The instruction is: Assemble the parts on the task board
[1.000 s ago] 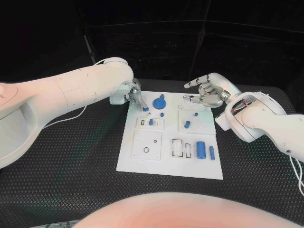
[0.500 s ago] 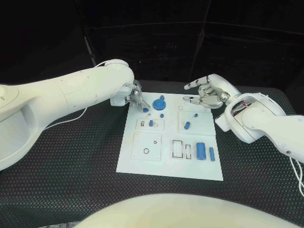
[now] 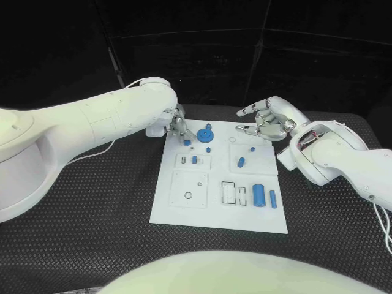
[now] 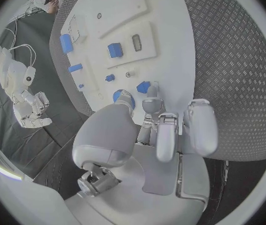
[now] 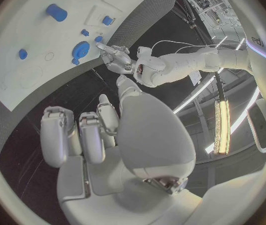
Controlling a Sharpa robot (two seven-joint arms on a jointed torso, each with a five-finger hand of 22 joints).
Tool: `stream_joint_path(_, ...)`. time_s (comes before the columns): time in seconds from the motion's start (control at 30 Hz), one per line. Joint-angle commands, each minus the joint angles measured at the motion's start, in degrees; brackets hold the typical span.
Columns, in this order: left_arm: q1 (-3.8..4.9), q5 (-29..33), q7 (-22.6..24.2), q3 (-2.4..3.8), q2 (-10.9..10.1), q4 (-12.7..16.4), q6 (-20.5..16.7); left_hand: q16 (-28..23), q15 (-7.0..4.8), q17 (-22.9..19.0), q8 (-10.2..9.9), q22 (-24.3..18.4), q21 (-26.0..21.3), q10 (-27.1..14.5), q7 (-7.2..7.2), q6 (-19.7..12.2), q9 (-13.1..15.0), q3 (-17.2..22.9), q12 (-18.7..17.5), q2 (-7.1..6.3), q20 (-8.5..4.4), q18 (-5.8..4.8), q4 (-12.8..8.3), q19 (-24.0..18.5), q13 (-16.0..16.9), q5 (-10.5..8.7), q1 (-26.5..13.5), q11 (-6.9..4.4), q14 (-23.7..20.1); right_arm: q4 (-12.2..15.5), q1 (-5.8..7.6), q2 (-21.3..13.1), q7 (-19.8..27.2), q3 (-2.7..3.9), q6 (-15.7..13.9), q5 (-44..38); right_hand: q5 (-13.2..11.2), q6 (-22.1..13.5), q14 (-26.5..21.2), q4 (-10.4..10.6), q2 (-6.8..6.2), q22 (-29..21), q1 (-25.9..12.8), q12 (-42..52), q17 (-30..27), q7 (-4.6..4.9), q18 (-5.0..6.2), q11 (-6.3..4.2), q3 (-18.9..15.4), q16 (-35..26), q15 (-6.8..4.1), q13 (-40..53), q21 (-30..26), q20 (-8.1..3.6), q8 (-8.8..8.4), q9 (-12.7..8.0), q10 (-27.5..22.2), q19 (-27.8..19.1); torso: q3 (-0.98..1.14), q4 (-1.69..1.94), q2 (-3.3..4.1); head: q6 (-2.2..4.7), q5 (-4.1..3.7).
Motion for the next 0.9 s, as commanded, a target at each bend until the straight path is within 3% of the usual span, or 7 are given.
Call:
stream_joint_path(0.03,0.07,-1.45,-0.26,0.05,0.37,-0.68,1.60,0.18,-0.36,15.10,0.19,0.08,0.21,0.40,-0.09,0.35,0.11,-0.41,0.24,0.17,-0.36,-0.07,0.08,0.07,0.12,-0.21,-0.61,0.01,6.04,0.11,0.10,0.00,0.11,0.06,0.36,0.07,0.19,-0.26,5.67,0.05,0.26,1.88,-0.39,0.12,14.16,-0.03,0.51,0.14,-0.26,-0.21,-0.10,-0.02,-0.23,-0.26,-0.15,-0.07,-0.12,0.02,-0.04,0.02,0.01,-0.05,-0.03)
stream_joint_path(0.9,-0.65,-3.25,-0.62,0.08,3.12,-4.56,3.93,0.18,-0.67,15.10,1.55,0.44,0.42,0.86,-0.53,0.97,0.55,-0.88,0.85,0.73,-0.63,-0.13,-0.24,0.18,0.83,-0.26,-0.07,-0.37,6.04,0.01,0.10,0.27,-0.13,0.06,0.77,0.07,0.20,-0.27,5.65,0.05,0.26,1.89,-0.42,0.18,14.12,-0.03,0.51,0.15,-0.28,-0.23,-0.10,0.03,-0.23,-0.26,-0.14,-0.07,-0.08,0.02,-0.06,-0.01,0.00,-0.41,-0.14)
